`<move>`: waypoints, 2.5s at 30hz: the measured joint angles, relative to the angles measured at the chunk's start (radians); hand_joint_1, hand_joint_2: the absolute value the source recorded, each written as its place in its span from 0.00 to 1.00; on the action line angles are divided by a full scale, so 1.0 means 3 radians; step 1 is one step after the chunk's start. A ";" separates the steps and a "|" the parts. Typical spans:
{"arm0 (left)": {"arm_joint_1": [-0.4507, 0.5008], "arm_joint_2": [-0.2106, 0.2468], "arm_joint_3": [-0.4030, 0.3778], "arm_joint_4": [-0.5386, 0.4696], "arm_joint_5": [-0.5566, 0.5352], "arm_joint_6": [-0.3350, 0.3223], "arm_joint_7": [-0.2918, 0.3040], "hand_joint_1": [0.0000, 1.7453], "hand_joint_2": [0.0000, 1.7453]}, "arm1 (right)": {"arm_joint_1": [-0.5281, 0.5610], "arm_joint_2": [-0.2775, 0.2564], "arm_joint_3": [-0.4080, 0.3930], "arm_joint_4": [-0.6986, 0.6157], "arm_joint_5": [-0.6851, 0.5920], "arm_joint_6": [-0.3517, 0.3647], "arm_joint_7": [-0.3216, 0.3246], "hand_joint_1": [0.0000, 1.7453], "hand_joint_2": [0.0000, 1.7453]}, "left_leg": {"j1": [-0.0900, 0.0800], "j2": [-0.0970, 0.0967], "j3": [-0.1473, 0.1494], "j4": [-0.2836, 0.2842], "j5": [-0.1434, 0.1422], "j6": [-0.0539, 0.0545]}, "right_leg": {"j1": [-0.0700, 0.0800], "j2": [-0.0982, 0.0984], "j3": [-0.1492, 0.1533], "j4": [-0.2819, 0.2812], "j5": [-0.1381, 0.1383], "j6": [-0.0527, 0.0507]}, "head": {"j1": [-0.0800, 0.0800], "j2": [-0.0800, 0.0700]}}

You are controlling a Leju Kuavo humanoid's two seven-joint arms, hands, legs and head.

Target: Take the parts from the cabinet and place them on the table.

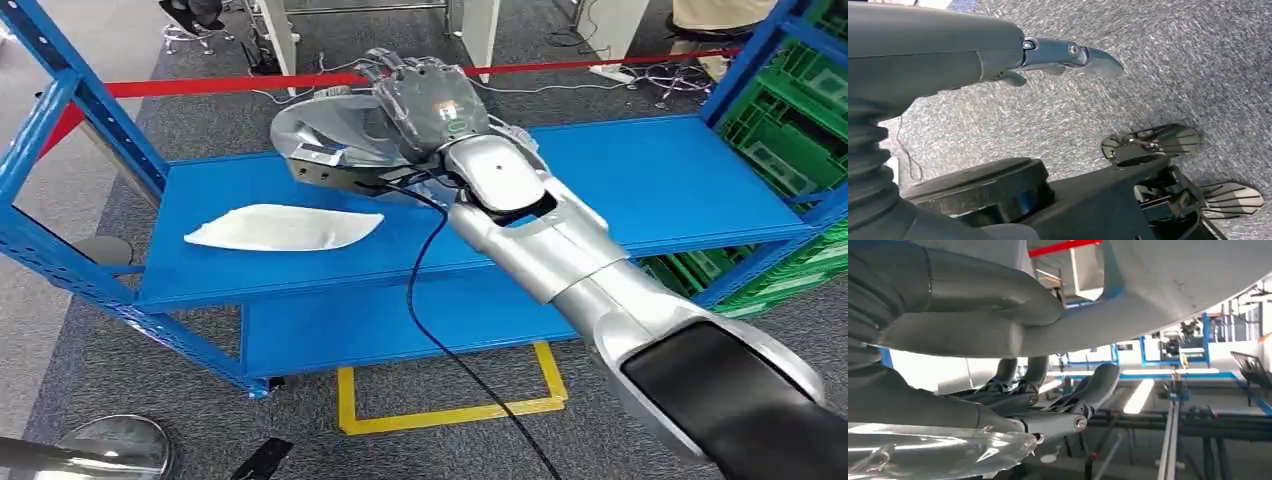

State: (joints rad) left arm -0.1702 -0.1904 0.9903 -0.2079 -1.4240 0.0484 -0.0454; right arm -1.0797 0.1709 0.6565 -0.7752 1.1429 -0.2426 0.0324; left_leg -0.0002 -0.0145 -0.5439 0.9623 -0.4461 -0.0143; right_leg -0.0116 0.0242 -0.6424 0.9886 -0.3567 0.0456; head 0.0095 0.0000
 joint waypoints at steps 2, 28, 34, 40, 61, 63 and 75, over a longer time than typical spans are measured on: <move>0.0000 -0.0003 0.0000 0.0000 0.0000 0.0000 -0.0001 0.00 1.00 | 0.0005 -0.0011 0.0019 -0.0051 0.0005 -0.0050 0.0017 1.00 1.00 | 0.0000 0.0000 0.0000 0.0000 0.0000 0.0000 | 0.0000 0.0000 0.0000 0.0000 0.0000 0.0000 | 0.0001 0.0000; 0.0009 -0.0011 0.0001 0.0000 -0.0003 -0.0036 -0.0001 0.00 1.00 | 0.0060 -0.0088 0.0154 -0.0277 -0.0032 -0.0107 0.0036 1.00 1.00 | 0.0000 0.0000 0.0001 0.0000 0.0000 0.0000 | 0.0000 0.0000 0.0001 0.0000 0.0000 0.0000 | 0.0001 0.0000; 0.0012 -0.0013 0.0001 0.0000 -0.0006 -0.0043 0.0000 0.00 1.00 | 0.0074 -0.0088 0.0164 -0.0276 -0.0057 -0.0067 0.0036 1.00 1.00 | 0.0000 0.0000 0.0001 0.0000 0.0000 0.0000 | 0.0000 0.0000 0.0001 0.0000 0.0000 0.0000 | 0.0001 0.0000; 0.0013 -0.0017 0.0001 0.0000 -0.0006 -0.0044 0.0000 0.00 1.00 | 0.0077 -0.0088 0.0175 -0.0273 -0.0065 -0.0052 0.0036 1.00 1.00 | 0.0000 0.0000 0.0001 0.0000 0.0000 0.0000 | 0.0000 0.0000 0.0001 0.0000 0.0001 -0.0001 | 0.0001 0.0000; 0.0010 -0.0015 -0.0001 0.0000 -0.0075 -0.0041 -0.0131 0.00 0.00 | 0.0051 -0.0089 0.0183 0.0108 -0.0223 0.0010 -0.0022 0.00 0.00 | 0.0000 0.0000 0.0002 0.0000 0.0000 0.0000 | 0.0000 0.0000 0.0002 0.0000 0.0001 -0.0001 | 0.0001 -0.0001; 0.0006 -0.0017 -0.0001 0.0000 -0.0064 0.0052 -0.0140 0.00 0.00 | 0.0054 -0.0094 0.0183 0.0126 -0.0223 0.0009 -0.0022 0.00 0.00 | 0.0000 0.0000 0.0002 0.0000 0.0000 0.0000 | 0.0000 0.0000 0.0002 0.0000 0.0001 -0.0001 | 0.0001 0.0000; 0.0000 -0.0017 -0.0001 0.0000 -0.0045 0.0089 -0.0127 0.00 0.00 | 0.0060 -0.0139 0.0183 0.0172 -0.0221 0.0008 -0.0022 0.00 0.00 | 0.0000 0.0000 0.0001 0.0000 0.0000 0.0000 | 0.0000 0.0002 0.0000 0.0000 0.0001 -0.0001 | 0.0001 0.0000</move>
State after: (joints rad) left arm -0.1703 -0.1953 0.9899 -0.2079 -1.4374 0.0751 -0.0835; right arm -1.0619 0.1293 0.7115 -0.7237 1.0765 -0.2403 0.0259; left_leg -0.0002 -0.0145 -0.5437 0.9623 -0.4460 -0.0145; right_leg -0.0116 0.0246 -0.6424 0.9886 -0.3564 0.0453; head 0.0099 0.0000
